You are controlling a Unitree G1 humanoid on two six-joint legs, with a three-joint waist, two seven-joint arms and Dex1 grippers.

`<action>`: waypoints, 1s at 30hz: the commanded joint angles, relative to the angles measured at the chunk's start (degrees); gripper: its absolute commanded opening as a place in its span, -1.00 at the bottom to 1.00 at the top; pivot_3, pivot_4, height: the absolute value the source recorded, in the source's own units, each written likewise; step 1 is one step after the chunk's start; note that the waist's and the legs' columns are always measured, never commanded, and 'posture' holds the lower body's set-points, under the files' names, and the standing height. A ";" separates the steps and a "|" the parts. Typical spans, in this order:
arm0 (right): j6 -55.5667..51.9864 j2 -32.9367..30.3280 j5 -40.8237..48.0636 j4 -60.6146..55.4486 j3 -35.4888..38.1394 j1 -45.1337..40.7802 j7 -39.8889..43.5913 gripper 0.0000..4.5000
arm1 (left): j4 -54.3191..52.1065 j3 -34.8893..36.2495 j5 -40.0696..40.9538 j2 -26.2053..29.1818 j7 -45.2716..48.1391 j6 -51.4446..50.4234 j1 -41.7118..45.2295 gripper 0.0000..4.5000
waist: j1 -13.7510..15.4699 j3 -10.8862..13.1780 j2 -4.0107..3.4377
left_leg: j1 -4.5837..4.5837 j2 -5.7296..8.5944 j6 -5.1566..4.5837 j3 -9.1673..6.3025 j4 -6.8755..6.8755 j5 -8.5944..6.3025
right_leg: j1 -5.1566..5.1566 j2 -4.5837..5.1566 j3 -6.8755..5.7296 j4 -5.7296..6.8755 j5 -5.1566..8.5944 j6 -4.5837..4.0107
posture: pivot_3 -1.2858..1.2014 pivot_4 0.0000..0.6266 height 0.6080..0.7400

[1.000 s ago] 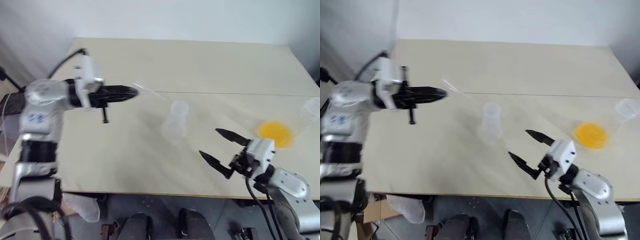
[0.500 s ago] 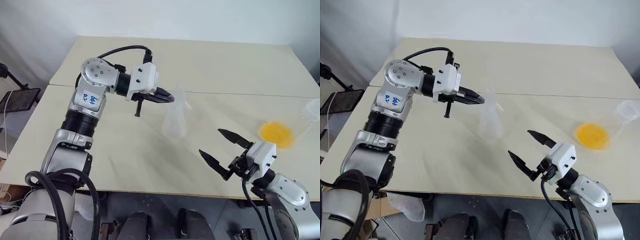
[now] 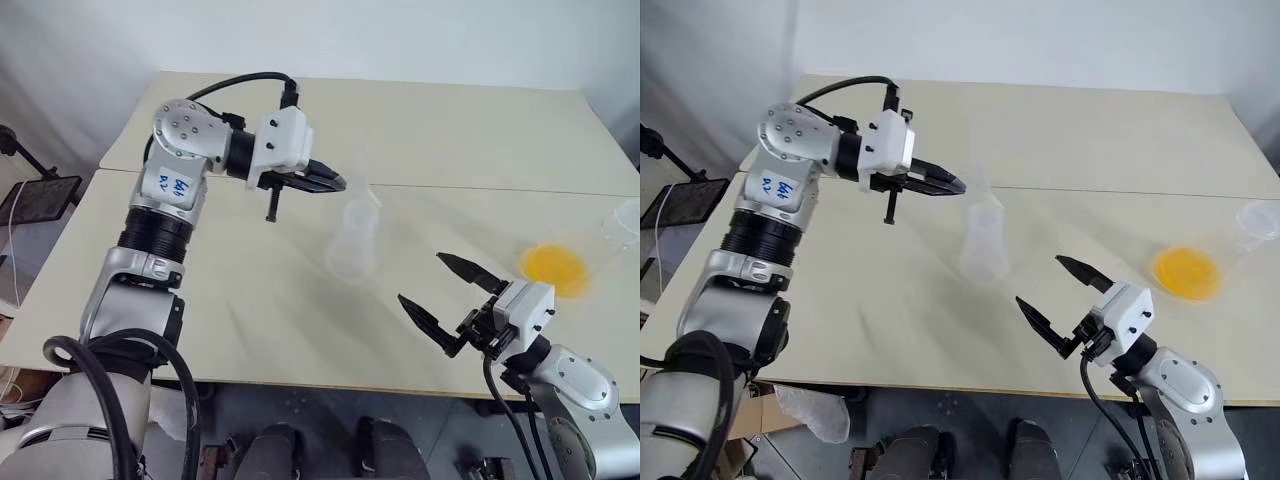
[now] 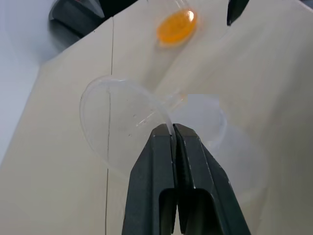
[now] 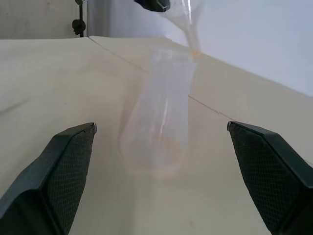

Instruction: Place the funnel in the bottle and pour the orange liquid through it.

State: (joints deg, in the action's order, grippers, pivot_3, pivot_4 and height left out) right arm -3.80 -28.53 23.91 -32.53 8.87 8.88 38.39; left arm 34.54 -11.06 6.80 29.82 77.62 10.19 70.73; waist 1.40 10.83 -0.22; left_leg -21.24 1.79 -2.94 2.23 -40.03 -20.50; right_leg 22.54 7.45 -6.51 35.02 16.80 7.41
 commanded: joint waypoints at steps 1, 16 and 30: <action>0.91 0.10 0.27 -0.50 -0.42 -0.92 0.25 1.00 | -1.12 0.89 -0.07 1.01 1.18 1.16 1.08 -0.98 | 0.00 0.00 0.00 | 0.01 0.00 0.00 0.00 0.00 0.00 | 0.00 0.01 0.00 0.01 0.00 0.00 | 0.03 -0.52 1.00; 0.34 0.08 0.37 -0.85 -1.36 -1.16 -0.02 1.00 | -1.00 -3.76 -4.63 -2.01 2.73 2.37 1.67 -0.41 | 0.06 0.00 0.00 | -0.02 0.03 -0.02 -0.03 -0.03 0.00 | -0.02 0.02 -0.02 0.01 -0.01 0.02 | 0.03 -0.52 1.00; 1.42 1.63 0.26 -1.99 0.80 0.62 -3.29 1.00 | -7.20 5.07 8.78 -3.22 5.41 -10.89 -6.83 0.99 | -0.10 -0.01 -0.02 | 0.01 0.01 -0.03 -0.06 -0.03 0.01 | -0.02 0.03 0.00 0.06 -0.01 0.01 | 0.03 -0.52 1.00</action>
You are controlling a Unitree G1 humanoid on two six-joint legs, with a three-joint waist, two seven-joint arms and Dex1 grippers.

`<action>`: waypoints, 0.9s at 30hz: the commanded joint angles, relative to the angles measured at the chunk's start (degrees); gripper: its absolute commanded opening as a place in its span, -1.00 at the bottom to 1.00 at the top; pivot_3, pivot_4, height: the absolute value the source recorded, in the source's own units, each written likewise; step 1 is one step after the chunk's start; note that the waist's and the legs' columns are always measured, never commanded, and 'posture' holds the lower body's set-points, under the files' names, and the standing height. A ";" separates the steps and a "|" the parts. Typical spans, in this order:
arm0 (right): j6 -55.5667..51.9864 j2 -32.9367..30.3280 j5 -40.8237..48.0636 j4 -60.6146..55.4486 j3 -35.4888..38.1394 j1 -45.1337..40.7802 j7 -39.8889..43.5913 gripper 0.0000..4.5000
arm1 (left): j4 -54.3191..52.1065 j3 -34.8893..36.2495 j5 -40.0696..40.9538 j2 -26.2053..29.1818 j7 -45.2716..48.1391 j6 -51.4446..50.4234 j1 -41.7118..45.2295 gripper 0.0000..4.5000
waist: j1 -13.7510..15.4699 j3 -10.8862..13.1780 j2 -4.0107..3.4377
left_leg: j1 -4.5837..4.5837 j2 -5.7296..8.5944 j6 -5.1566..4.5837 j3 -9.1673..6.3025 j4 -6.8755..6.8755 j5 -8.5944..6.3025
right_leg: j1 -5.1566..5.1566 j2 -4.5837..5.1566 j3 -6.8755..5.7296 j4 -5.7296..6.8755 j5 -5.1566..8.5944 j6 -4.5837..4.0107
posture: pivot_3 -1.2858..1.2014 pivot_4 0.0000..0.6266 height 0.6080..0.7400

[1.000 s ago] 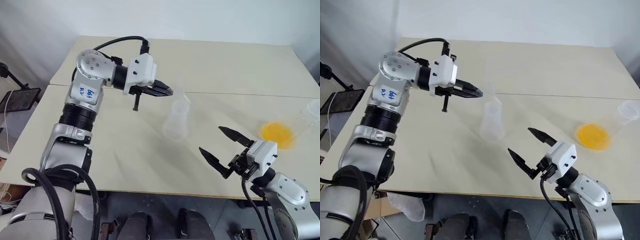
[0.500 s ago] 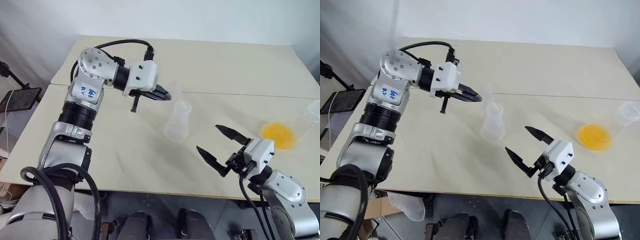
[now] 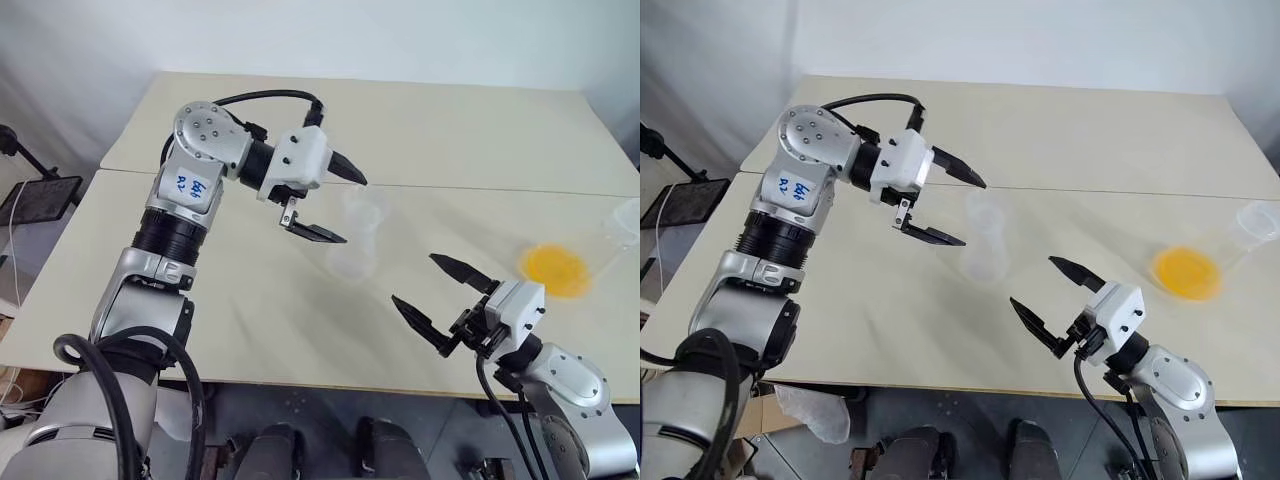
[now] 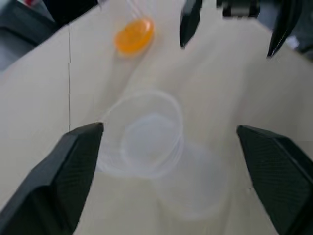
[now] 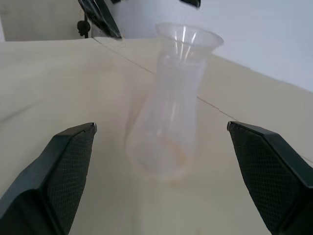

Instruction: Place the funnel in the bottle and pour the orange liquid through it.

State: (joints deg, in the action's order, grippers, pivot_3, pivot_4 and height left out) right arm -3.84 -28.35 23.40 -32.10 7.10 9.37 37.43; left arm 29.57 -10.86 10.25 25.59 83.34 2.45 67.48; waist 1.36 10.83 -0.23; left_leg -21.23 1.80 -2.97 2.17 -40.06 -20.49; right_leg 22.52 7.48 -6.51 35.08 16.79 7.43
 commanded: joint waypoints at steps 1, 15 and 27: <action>1.60 2.04 1.12 -2.56 3.39 0.20 -3.28 1.00 | -2.66 6.53 7.14 1.37 -0.31 -4.33 -5.45 0.99 | -0.24 -0.04 -0.06 | 0.03 0.00 0.00 0.01 0.00 0.00 | 0.00 0.00 0.02 0.03 0.00 0.00 | 0.03 -0.52 1.00; 10.47 14.76 2.18 -9.08 23.49 21.89 -13.06 1.00 | -10.87 21.95 11.11 4.48 -17.03 -0.06 -35.03 0.99 | 0.15 -0.06 -0.09 | 0.08 0.07 0.01 -0.13 0.02 0.00 | -0.02 0.08 0.37 0.16 0.00 0.00 | 0.03 -0.52 1.00; 21.64 24.27 6.68 -2.16 32.28 36.13 -12.78 1.00 | -22.09 18.28 14.92 0.21 -19.37 -5.54 -44.71 0.99 | -0.37 -0.19 -0.30 | 0.31 -0.01 0.12 -0.05 0.17 -0.08 | -0.04 0.09 0.72 0.14 0.05 -0.09 | 0.03 -0.52 1.00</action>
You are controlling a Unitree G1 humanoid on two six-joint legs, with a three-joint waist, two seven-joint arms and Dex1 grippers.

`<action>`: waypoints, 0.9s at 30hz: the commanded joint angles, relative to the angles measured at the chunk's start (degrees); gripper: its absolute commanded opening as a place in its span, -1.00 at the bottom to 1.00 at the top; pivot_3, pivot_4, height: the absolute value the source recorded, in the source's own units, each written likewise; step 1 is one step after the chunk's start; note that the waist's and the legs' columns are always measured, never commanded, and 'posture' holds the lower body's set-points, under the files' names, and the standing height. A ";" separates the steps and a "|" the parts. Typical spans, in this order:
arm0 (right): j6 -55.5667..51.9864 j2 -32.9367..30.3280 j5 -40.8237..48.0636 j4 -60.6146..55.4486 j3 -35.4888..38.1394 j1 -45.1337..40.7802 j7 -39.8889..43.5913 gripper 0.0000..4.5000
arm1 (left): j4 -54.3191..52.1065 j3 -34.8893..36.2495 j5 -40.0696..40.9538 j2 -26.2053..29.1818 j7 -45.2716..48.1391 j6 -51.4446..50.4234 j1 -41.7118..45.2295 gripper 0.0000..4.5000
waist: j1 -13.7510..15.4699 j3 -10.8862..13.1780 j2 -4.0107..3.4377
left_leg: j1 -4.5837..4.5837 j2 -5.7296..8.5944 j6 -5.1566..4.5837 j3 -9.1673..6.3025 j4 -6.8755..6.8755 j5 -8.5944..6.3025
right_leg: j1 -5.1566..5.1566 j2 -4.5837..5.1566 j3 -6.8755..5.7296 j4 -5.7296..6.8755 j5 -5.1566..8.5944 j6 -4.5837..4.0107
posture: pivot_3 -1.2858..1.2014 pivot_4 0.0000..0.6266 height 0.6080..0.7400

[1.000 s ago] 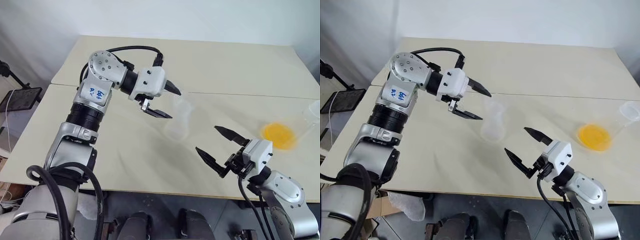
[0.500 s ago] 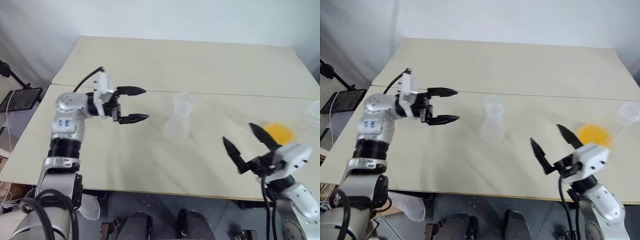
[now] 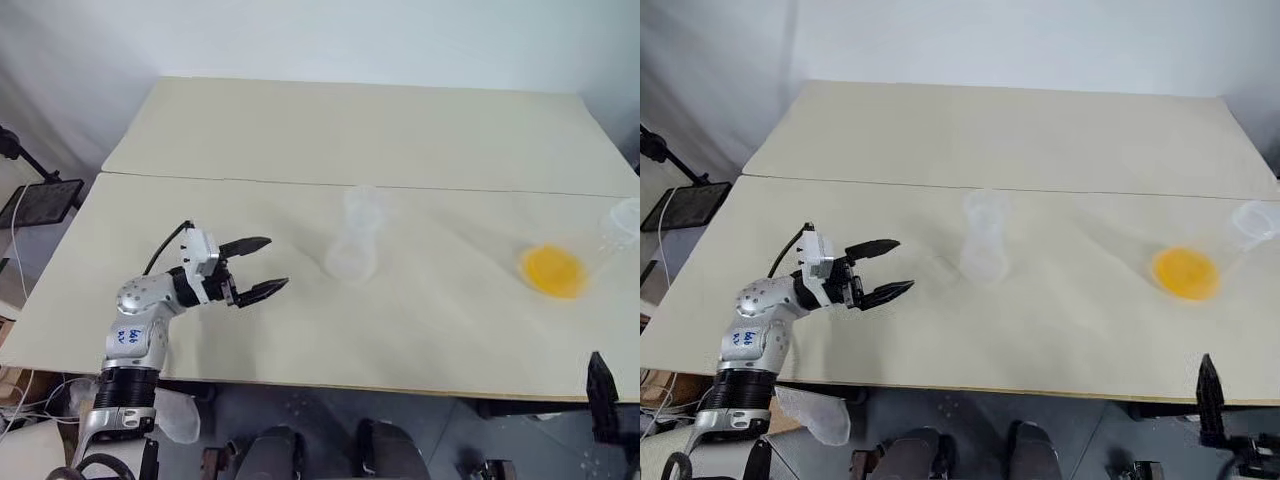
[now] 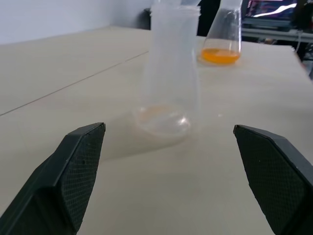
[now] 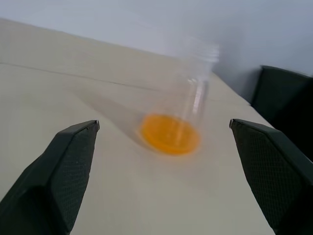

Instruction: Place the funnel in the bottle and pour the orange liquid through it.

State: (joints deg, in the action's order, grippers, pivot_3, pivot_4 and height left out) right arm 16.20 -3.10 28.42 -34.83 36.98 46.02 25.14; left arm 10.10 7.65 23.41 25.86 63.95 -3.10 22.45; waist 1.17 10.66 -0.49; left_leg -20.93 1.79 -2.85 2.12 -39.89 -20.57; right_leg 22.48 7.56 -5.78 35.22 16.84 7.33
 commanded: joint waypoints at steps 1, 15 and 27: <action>0.77 -2.54 2.00 0.73 2.76 -2.18 -1.31 1.00 | -2.76 -0.39 1.87 -0.08 0.24 0.07 0.46 0.99 | -0.40 -0.05 -0.08 | 0.01 -0.01 0.01 0.02 0.02 -0.01 | 0.01 0.00 0.00 -0.01 0.01 -0.01 | 0.03 -0.52 1.00; -20.37 -25.29 7.65 10.77 4.44 -30.80 -10.17 1.00 | -9.87 -1.46 3.94 1.03 -0.53 -2.63 -1.41 0.99 | 0.10 -0.10 -0.19 | 0.12 -0.16 0.05 0.05 0.08 0.00 | -0.02 -0.01 -0.09 0.14 0.11 -0.21 | 0.03 -0.52 1.00; -28.91 -27.47 6.31 18.76 2.45 -45.69 -14.59 1.00 | -11.97 -1.18 4.17 2.03 -2.52 -2.41 -1.39 0.99 | 0.18 -0.10 -0.19 | -0.06 -0.05 -0.03 0.06 -0.09 0.03 | 0.01 0.01 -0.14 0.14 0.10 -0.18 | 0.03 -0.52 1.00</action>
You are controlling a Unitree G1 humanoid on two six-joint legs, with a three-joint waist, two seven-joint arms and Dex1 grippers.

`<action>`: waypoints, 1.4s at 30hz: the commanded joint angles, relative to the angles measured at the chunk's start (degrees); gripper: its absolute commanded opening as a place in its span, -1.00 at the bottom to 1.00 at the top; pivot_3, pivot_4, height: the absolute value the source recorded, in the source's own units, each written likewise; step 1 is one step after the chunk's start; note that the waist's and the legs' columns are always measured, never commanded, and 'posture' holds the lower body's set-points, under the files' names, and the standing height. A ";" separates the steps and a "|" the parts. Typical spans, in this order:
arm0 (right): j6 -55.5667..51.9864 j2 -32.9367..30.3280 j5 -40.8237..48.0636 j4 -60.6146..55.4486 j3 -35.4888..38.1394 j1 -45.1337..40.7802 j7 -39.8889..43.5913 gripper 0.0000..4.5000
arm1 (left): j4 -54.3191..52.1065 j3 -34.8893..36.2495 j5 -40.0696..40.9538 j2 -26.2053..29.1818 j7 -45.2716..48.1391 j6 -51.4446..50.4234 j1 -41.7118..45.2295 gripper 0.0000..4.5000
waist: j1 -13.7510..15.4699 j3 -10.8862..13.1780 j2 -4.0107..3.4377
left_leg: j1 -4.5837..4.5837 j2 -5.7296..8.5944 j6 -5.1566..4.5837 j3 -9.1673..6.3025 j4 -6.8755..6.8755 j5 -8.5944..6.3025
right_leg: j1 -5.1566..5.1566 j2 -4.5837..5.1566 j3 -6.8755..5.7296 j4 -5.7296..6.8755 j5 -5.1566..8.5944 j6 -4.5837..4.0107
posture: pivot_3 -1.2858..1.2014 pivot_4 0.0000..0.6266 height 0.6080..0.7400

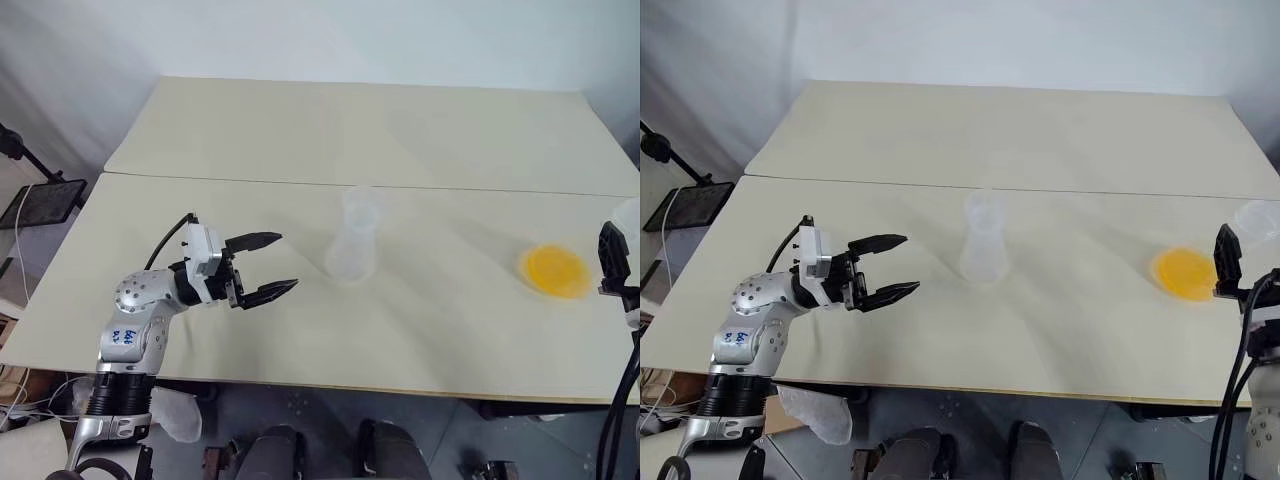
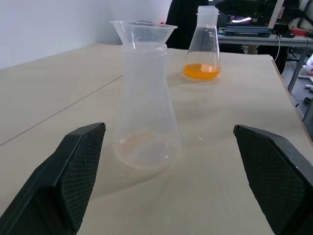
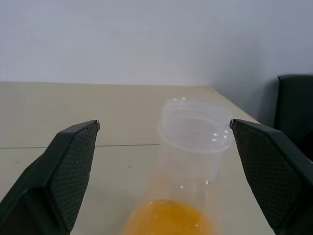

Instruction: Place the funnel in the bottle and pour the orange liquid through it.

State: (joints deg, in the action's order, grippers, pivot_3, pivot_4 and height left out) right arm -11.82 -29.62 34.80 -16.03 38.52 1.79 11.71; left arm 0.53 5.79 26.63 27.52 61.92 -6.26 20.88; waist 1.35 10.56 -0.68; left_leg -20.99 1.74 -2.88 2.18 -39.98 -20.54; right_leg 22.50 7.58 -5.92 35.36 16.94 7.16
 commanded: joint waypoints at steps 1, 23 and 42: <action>-1.47 -0.86 -0.14 0.46 0.77 -2.36 -1.68 1.00 | -2.46 0.64 0.95 0.32 -0.62 0.80 0.28 0.99 | -0.02 0.00 0.00 | 0.00 0.00 0.00 -0.01 0.00 0.00 | 0.00 -0.01 -0.01 0.00 0.00 0.00 | 0.03 -0.52 1.00; -5.78 1.78 1.43 3.54 0.10 -8.27 -2.98 0.44 | -2.45 -0.51 0.50 0.54 -1.27 0.78 3.27 1.00 | -0.16 0.00 0.00 | -0.02 -0.02 0.00 0.00 0.00 0.00 | 0.00 -0.04 -0.02 -0.02 0.00 0.00 | 0.03 -0.52 1.00; -5.27 2.53 1.38 3.65 1.06 -8.13 -2.25 -0.45 | -2.35 -0.20 0.47 0.77 -1.72 0.79 4.31 1.00 | -0.11 0.00 0.00 | -0.02 -0.03 0.00 0.00 0.00 0.00 | -0.01 -0.03 -0.02 -0.05 0.00 0.00 | 0.03 -0.52 1.00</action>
State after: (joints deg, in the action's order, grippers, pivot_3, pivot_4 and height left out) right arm -16.72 -27.79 35.27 -11.27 38.54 -7.57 9.39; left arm 0.41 5.13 26.62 27.63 60.52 -6.17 24.19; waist 1.23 10.56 -0.67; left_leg -21.01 1.70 -2.88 2.18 -39.99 -20.53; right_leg 22.48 7.54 -5.94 35.30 16.94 7.16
